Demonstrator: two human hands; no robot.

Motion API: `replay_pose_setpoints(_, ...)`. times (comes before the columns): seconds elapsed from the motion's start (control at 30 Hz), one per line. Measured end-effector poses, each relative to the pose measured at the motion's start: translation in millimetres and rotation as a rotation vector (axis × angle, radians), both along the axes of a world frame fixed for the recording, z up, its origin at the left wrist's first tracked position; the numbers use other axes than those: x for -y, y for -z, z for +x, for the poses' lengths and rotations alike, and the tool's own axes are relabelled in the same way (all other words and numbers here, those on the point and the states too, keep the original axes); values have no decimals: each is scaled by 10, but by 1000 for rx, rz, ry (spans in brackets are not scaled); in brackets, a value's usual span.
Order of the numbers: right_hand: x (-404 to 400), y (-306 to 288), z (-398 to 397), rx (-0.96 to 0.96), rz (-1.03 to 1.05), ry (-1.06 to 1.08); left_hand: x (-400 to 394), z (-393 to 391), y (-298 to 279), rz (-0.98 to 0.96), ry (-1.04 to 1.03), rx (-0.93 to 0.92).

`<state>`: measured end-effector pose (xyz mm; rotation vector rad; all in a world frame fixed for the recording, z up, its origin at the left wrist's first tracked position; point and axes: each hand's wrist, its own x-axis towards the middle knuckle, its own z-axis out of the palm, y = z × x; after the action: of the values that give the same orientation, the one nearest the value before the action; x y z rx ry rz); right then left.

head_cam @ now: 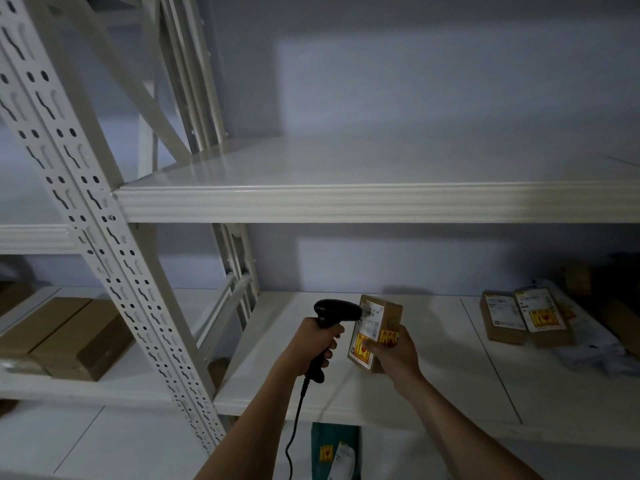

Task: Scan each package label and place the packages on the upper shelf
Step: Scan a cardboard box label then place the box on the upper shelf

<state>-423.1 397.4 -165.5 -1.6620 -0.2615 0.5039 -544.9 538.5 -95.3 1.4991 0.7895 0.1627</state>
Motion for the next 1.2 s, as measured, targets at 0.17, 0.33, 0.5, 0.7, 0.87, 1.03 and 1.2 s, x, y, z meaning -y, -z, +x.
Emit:
replay_pose_setpoints(0.17, 3, 4, 11, -14, -13, 12, -31, 46, 33, 14, -22, 12)
replay_pose_setpoints(0.33, 36, 36, 52, -148, 5, 32, -137, 23, 238, -20, -117, 12)
replay_pose_setpoints(0.5, 113, 114, 111, -253, -14, 22, -236, -34, 635, -170, -274, -6)
replay_pose_setpoints(0.7, 102, 153, 126, -405, 36, 14, -316, 1, 1014, -94, -377, -107)
replay_pose_setpoints(0.87, 85, 208, 160, -469, 47, -19, -308, 123, 1167, -41, -389, -192)
replay_pose_setpoints(1.03, 89, 257, 204, -510, 45, -25, -322, 172, 1218, 93, -310, -300)
replay_pose_setpoints(1.2, 64, 182, 148, -493, 50, -26, -349, 149, 1226, 104, -251, -394)
